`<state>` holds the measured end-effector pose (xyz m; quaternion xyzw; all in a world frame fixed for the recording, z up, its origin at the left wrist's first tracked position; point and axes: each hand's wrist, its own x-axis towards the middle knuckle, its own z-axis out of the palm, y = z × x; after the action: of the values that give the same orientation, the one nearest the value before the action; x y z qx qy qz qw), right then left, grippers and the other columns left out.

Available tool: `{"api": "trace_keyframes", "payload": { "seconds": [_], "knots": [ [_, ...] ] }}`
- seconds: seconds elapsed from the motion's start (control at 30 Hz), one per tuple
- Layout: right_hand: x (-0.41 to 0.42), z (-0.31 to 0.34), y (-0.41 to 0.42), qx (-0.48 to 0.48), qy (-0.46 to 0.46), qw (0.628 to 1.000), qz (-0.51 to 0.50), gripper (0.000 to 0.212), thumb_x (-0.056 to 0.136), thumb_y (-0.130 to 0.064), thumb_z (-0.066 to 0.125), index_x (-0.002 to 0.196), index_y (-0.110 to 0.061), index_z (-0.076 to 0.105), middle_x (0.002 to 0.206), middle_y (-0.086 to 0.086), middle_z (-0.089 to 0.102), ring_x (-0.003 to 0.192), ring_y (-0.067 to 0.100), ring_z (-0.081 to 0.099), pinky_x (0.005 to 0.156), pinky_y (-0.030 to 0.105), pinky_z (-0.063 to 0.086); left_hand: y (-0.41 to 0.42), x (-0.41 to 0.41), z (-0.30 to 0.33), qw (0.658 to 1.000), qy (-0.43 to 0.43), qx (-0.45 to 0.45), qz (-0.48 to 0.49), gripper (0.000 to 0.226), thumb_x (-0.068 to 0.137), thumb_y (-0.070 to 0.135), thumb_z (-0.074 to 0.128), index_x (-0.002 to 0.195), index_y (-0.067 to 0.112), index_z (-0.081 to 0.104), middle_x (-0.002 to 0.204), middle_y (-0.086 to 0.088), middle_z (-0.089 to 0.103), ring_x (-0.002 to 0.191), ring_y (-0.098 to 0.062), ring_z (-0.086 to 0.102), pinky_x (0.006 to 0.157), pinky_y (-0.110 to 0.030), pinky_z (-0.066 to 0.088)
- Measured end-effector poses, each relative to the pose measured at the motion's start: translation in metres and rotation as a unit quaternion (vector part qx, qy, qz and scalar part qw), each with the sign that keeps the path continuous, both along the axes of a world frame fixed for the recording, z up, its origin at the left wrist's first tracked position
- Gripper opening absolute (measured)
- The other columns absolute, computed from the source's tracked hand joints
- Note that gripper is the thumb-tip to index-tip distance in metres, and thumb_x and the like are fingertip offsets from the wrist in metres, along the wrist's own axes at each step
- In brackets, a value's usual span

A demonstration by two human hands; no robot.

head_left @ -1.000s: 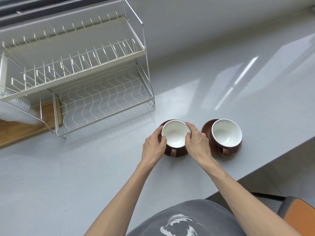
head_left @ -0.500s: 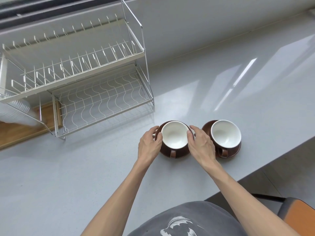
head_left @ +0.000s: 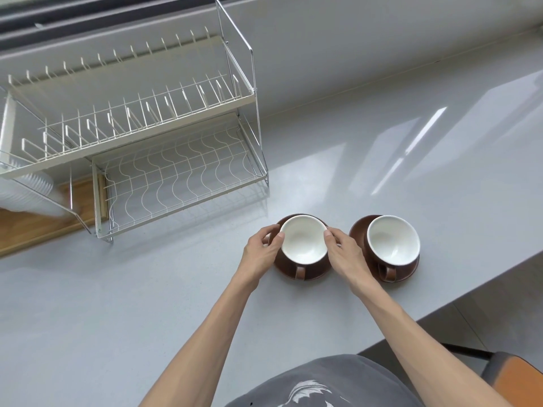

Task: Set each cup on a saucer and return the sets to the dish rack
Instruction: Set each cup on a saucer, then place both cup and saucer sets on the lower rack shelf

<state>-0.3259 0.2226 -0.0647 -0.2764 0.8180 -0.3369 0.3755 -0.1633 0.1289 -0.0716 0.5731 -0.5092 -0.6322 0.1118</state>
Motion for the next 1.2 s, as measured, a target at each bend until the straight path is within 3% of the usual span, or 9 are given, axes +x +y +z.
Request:
{"api": "trace_keyframes", "payload": {
  "seconds": [0.1,0.37,0.6,0.77,0.97,1.2],
  "knots": [
    [0.002,0.002,-0.005,-0.001,0.001,1.000,0.016,0.035,0.103,-0.039,0.038,0.105,-0.017,0.065,0.088,0.006,0.065,0.088,0.024,0.058,0.073,0.034,0.040,-0.001,0.004,-0.002,1.000,-0.002,-0.006,0.000,0.025,0.078,0.059,0.060,0.101,0.054,0.068,0.122,-0.002,0.068,0.117,-0.025,0.065,0.102,-0.049,0.053],
    [0.016,0.012,-0.027,-0.009,0.008,0.998,0.067,0.036,0.103,-0.037,0.040,0.126,-0.022,0.064,0.111,0.002,0.069,0.109,0.025,0.059,0.095,0.038,0.045,-0.003,0.028,0.002,0.999,0.001,-0.020,0.034,0.042,0.077,0.062,0.059,0.116,0.048,0.066,0.114,-0.006,0.072,0.108,-0.025,0.070,0.098,-0.050,0.056],
    [0.030,0.032,-0.059,-0.032,0.012,0.991,0.130,0.034,0.103,-0.034,0.043,0.125,-0.020,0.065,0.105,-0.003,0.064,0.112,0.022,0.058,0.092,0.033,0.043,-0.014,0.055,0.025,0.995,0.012,-0.048,0.083,0.031,0.098,0.038,0.058,0.127,0.033,0.065,0.103,-0.009,0.072,0.098,-0.023,0.071,0.092,-0.046,0.060],
    [0.041,0.047,-0.087,-0.051,0.014,0.985,0.163,0.034,0.103,-0.035,0.044,0.125,-0.020,0.065,0.104,-0.003,0.064,0.111,0.022,0.058,0.093,0.033,0.044,-0.029,0.071,0.042,0.991,0.016,-0.072,0.114,0.031,0.098,0.037,0.058,0.128,0.031,0.063,0.104,-0.013,0.073,0.100,-0.026,0.072,0.091,-0.045,0.061],
    [0.051,0.065,-0.122,-0.066,0.007,0.978,0.200,0.031,0.101,-0.037,0.042,0.109,-0.022,0.068,0.095,0.001,0.067,0.097,0.023,0.058,0.087,0.037,0.048,-0.052,0.083,0.059,0.984,0.026,-0.089,0.151,0.031,0.100,0.034,0.057,0.130,0.030,0.062,0.087,-0.003,0.071,0.094,-0.023,0.070,0.091,-0.046,0.061],
    [0.058,0.081,-0.167,-0.076,0.012,0.973,0.220,0.033,0.102,-0.037,0.041,0.114,-0.021,0.067,0.102,0.000,0.065,0.103,0.022,0.057,0.090,0.035,0.045,-0.087,0.083,0.071,0.976,0.030,-0.100,0.193,0.037,0.099,0.035,0.059,0.134,0.025,0.060,0.099,-0.008,0.072,0.106,-0.028,0.071,0.091,-0.046,0.061]
  ]
}}
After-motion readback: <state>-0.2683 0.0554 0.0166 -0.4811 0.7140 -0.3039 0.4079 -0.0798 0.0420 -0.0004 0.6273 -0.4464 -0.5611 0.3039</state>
